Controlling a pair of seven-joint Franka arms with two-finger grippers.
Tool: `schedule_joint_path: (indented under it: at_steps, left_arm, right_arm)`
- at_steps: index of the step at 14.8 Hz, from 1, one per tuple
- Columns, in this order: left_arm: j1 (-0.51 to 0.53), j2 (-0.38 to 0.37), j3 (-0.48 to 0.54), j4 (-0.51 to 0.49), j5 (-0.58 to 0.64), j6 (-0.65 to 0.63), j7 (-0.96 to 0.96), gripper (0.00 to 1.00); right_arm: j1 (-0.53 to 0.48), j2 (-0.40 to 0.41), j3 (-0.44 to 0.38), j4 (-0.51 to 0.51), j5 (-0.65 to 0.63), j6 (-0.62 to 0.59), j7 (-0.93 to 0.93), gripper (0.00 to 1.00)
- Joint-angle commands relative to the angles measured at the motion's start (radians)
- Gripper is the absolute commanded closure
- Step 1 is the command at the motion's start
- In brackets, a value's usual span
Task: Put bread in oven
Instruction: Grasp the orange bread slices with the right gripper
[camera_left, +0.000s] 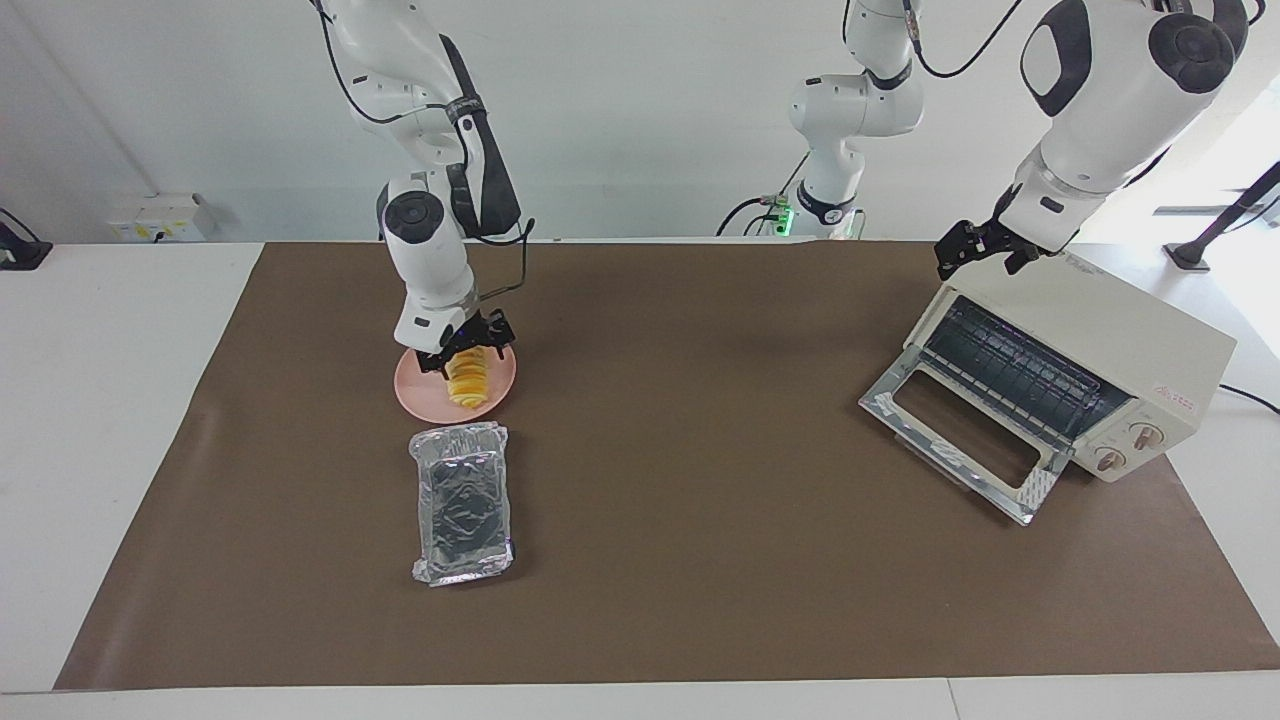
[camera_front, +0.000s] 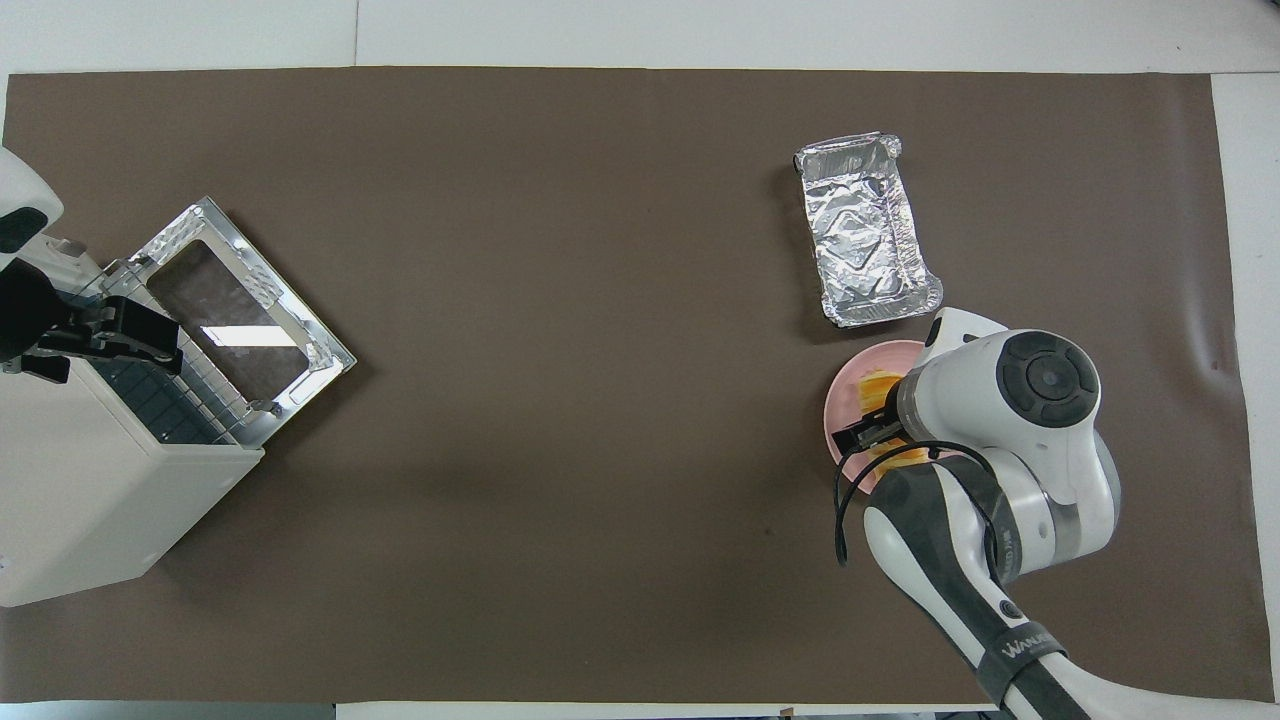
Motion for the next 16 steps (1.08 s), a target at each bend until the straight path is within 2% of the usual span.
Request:
schedule_joint_path:
  at_steps: [1,3,4,5,6,7,12,16]
  left_arm:
    - [-0.005,-0.023,0.005,-0.014,0.002,-0.013,-0.003,0.0]
    - [-0.003,-0.023,0.005,-0.014,0.002,-0.013,-0.003,0.0]
    - [-0.003,-0.023,0.005,-0.014,0.002,-0.013,-0.003,0.0]
    - [-0.003,-0.023,0.005,-0.014,0.002,-0.013,-0.003,0.0]
    - [-0.003,-0.023,0.005,-0.014,0.002,-0.013,-0.003,0.0]
    - [-0.003,-0.023,0.005,-0.014,0.002,-0.013,-0.003,0.0]
    - [-0.003,-0.023,0.005,-0.014,0.002,-0.013,-0.003,0.0]
    - [-0.005,-0.023,0.005,-0.014,0.002,-0.013,-0.003,0.0]
  right_arm:
    - [-0.006,-0.008,-0.002,-0.051,0.012,0.077,-0.06,0.0]
    - [-0.006,-0.004,-0.002,-0.074,0.012,0.125,-0.063,0.11]
    - [-0.006,-0.004,-0.002,-0.074,0.012,0.127,-0.064,0.24]
    - [-0.006,-0.002,-0.002,-0.073,0.012,0.127,-0.064,0.43]
    - [-0.008,-0.002,-0.002,-0.073,0.012,0.125,-0.063,0.76]
    - [-0.009,-0.002,-0.002,-0.071,0.012,0.125,-0.06,1.0]
    - [-0.017,0.004,-0.004,-0.045,0.012,0.093,-0.044,1.0]
    - [-0.026,0.019,-0.005,0.198,0.015,-0.221,-0.05,1.0]
